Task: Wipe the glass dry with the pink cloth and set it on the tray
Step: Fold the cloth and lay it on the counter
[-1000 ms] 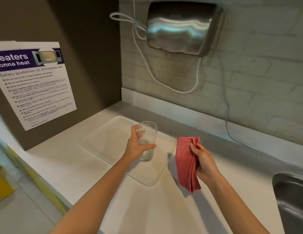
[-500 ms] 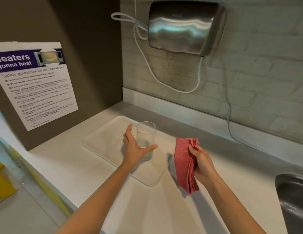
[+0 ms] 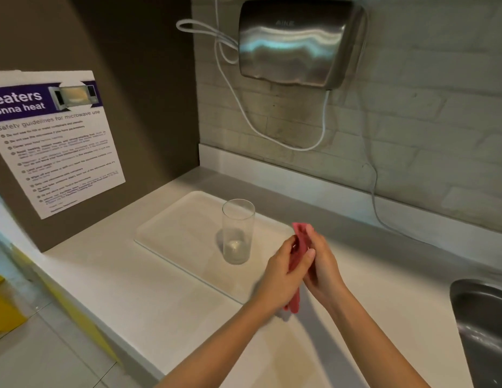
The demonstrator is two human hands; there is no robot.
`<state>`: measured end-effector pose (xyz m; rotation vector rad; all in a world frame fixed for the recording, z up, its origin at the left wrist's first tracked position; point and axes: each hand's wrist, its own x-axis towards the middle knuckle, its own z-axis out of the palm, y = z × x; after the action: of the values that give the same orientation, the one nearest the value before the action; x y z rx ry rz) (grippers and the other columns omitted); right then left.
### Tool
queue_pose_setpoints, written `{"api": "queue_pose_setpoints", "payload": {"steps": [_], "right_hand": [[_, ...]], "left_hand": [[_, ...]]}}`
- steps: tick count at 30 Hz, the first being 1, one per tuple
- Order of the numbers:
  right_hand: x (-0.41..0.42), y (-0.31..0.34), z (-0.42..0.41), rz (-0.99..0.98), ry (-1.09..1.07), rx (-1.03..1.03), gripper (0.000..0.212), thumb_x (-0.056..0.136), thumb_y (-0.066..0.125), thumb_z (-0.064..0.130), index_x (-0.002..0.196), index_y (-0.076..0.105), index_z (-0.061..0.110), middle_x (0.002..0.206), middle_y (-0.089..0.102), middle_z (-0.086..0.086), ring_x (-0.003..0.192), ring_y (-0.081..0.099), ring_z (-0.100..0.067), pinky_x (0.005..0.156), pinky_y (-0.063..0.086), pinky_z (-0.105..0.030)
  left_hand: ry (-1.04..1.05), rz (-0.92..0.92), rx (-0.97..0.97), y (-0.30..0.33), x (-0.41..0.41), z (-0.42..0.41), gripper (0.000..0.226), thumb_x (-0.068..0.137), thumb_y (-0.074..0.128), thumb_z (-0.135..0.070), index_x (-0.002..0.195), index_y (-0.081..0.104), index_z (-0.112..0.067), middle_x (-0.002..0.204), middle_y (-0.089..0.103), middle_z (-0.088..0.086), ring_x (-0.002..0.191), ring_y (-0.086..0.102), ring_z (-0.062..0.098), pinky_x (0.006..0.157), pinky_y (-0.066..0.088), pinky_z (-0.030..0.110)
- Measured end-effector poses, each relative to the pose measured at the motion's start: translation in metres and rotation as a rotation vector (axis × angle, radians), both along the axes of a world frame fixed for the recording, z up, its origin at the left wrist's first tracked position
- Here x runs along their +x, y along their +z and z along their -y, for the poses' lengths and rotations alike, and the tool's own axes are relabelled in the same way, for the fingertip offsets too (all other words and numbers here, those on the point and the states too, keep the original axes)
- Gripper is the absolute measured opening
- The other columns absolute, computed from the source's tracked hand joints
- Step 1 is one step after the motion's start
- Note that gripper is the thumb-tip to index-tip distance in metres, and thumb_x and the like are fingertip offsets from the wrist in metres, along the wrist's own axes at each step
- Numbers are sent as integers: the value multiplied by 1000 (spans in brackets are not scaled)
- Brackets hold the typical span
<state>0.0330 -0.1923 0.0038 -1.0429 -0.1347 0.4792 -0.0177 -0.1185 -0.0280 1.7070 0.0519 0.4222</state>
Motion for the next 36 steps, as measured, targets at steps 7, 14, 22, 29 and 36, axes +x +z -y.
{"api": "queue_pose_setpoints", "payload": {"steps": [7, 14, 22, 29, 36], "right_hand": [[32, 26, 29, 768, 111, -721, 45, 83, 68, 15, 123, 49, 19, 120, 53, 4, 111, 49, -8, 94, 36, -21], [40, 61, 22, 1120, 228, -1119, 14, 72, 79, 22, 82, 71, 17, 70, 68, -1, 61, 54, -9, 54, 37, -11], [27, 74, 36, 1104, 269, -1114, 15, 75, 76, 23, 72, 63, 30, 69, 63, 7, 58, 52, 1, 50, 38, -9], [67, 13, 24, 971, 156, -1529, 25, 80, 70, 23, 104, 65, 19, 103, 68, -8, 97, 61, -29, 75, 48, -33], [58, -52, 22, 986, 229, -1666, 37, 86, 59, 26, 121, 53, 15, 116, 57, -10, 105, 53, -29, 86, 48, -38]], "left_hand": [[-62, -56, -207, 4, 12, -32, 34, 88, 56, 8, 95, 66, -24, 92, 70, 2, 83, 65, 9, 84, 52, 30], [-149, -136, -293, -2, 11, -37, 37, 81, 70, -15, 115, 55, -14, 111, 67, 11, 101, 66, 22, 91, 53, 40], [-353, -340, -100, -29, 0, -49, 29, 80, 73, -11, 108, 66, -6, 98, 71, 6, 90, 68, 15, 82, 55, 29], [-221, -439, 548, -30, 5, -34, 36, 75, 77, -14, 106, 63, -2, 94, 64, 8, 79, 60, 19, 59, 41, 13], [-102, -477, 847, -33, 9, -24, 55, 77, 75, -23, 124, 53, -6, 117, 53, 15, 104, 55, 32, 89, 46, 39]]}}
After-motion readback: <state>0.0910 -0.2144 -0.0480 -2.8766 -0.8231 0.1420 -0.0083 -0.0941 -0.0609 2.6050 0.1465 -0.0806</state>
